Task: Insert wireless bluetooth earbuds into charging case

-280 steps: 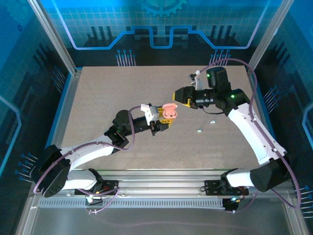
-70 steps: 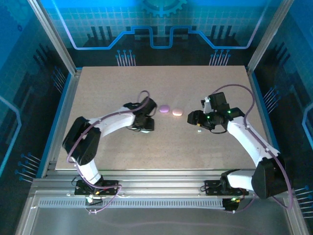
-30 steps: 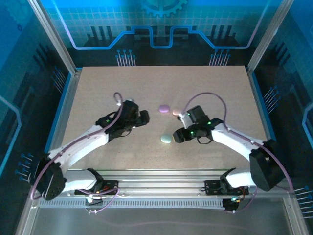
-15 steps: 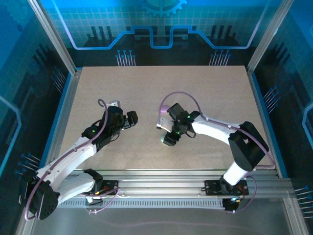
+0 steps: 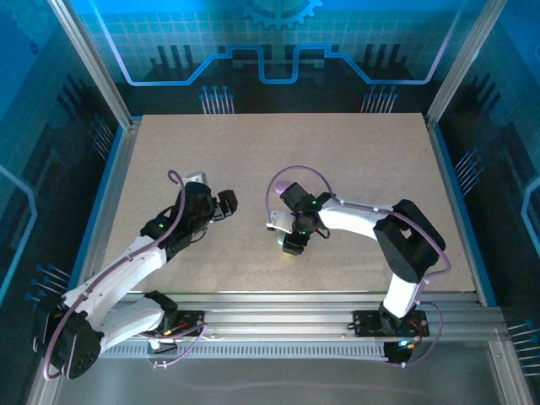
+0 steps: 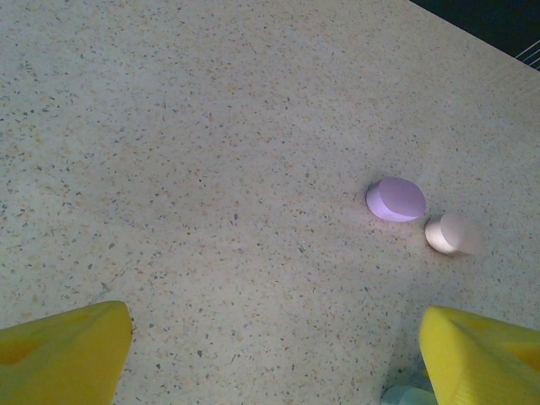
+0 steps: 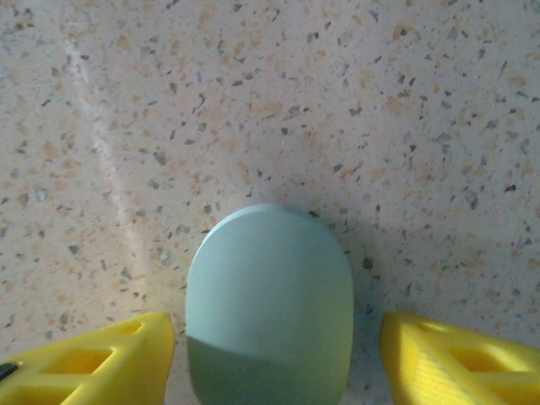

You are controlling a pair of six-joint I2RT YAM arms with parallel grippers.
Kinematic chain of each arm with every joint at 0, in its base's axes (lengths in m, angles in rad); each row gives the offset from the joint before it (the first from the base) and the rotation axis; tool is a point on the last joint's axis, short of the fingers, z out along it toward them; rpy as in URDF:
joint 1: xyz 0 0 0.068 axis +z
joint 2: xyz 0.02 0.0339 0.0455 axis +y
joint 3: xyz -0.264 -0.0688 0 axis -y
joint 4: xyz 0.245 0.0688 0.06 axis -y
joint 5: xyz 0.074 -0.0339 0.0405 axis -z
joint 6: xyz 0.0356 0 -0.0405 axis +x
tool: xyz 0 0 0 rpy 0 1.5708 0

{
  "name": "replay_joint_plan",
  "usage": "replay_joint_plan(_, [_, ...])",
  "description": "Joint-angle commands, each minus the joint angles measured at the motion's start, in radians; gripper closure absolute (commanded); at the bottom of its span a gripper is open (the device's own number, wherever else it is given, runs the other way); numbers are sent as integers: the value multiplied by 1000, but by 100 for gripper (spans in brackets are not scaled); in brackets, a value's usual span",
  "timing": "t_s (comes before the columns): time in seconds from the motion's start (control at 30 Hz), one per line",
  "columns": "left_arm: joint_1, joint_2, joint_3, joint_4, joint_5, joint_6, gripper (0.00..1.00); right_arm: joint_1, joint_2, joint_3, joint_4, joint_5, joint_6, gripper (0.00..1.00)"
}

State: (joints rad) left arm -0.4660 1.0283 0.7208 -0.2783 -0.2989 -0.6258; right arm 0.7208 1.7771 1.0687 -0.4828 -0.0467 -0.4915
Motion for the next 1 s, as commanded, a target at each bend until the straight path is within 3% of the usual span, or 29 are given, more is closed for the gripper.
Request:
replay_joint_plan(0.0, [13, 3, -9, 16, 2, 18, 11, 11, 35, 43, -42, 26, -24, 37])
replay_joint_plan(0.43, [15, 9, -12, 27, 27, 9, 11, 20, 61, 44, -60, 30, -46, 53])
replay_joint_plan(0.57, [16, 9, -13, 34, 38, 10, 13, 21, 25, 29, -33, 30, -29, 64])
replay_joint_plan(0.73, [15, 6, -8, 65, 82, 26, 15, 18, -143, -27, 59, -21, 45, 71])
replay_joint_plan(0.97, [16, -12, 8, 246, 317, 63, 17, -13, -530, -144, 159, -31, 130, 72])
